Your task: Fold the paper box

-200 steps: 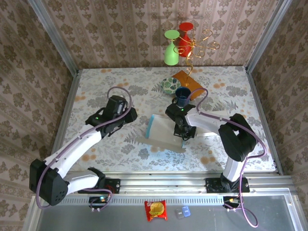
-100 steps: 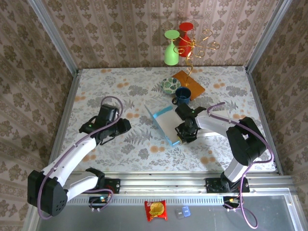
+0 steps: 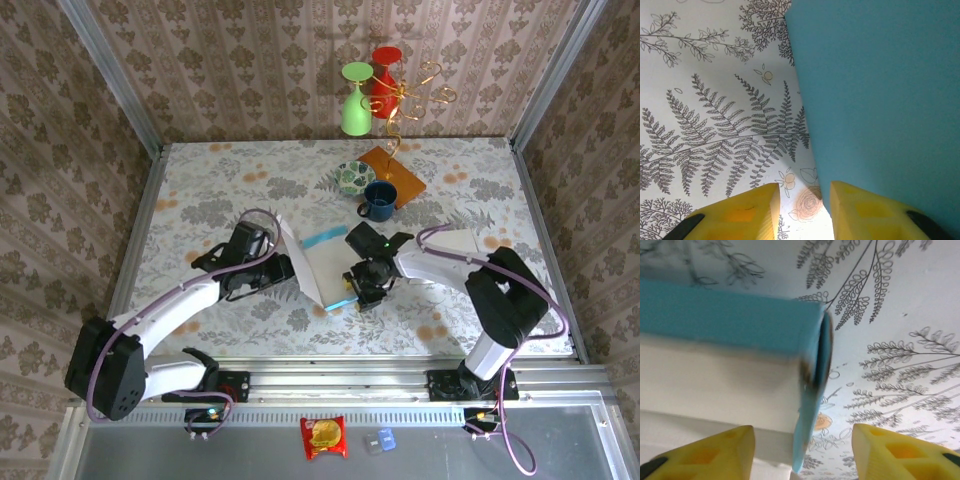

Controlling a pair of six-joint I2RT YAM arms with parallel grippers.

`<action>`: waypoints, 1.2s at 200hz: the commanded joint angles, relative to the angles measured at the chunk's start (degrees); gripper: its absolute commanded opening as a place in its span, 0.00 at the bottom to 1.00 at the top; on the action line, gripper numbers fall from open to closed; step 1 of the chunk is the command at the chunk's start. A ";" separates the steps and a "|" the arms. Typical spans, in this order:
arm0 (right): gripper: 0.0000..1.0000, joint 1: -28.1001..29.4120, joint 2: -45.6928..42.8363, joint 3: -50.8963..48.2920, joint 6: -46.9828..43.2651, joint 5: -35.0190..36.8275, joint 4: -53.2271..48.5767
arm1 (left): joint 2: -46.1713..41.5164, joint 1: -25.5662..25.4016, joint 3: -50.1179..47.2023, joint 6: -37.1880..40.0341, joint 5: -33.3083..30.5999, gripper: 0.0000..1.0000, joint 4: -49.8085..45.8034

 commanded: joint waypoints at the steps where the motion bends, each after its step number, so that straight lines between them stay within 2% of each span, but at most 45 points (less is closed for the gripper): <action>1: 0.59 -0.74 -5.88 3.87 -10.80 5.34 -7.67 | 0.47 -0.37 3.09 0.25 0.33 0.33 0.28; 20: 0.59 -2.37 -9.47 4.45 -22.24 7.22 -6.74 | 0.81 -0.38 3.47 0.42 0.19 0.33 0.14; 58: 0.61 -9.61 -9.97 6.42 -57.34 8.48 -5.94 | 1.31 -0.38 4.46 0.35 -0.18 0.33 -0.26; 75: 0.61 -12.81 -8.43 6.11 -66.89 7.71 -5.85 | 1.69 -0.38 5.14 0.69 -0.13 0.33 -1.04; 95: 0.60 -14.15 -5.77 6.07 -72.85 4.67 -4.04 | 2.16 -0.38 5.35 0.61 0.09 0.33 -1.17; 119: 0.60 -14.19 -1.63 6.16 -74.02 1.83 -1.65 | 2.59 -0.38 4.99 0.00 0.03 0.33 -1.09; 173: 0.56 -12.51 5.06 5.11 -69.63 -1.89 5.13 | 4.28 0.17 4.71 -0.74 0.20 0.33 -0.64; 214: 0.53 -9.75 5.93 2.78 -63.06 -3.79 9.89 | 5.51 3.63 3.04 -2.07 2.45 0.32 1.91; 240: 0.50 -7.42 3.19 -0.32 -57.01 -2.42 12.54 | 7.45 6.08 4.46 -1.09 4.92 0.32 2.62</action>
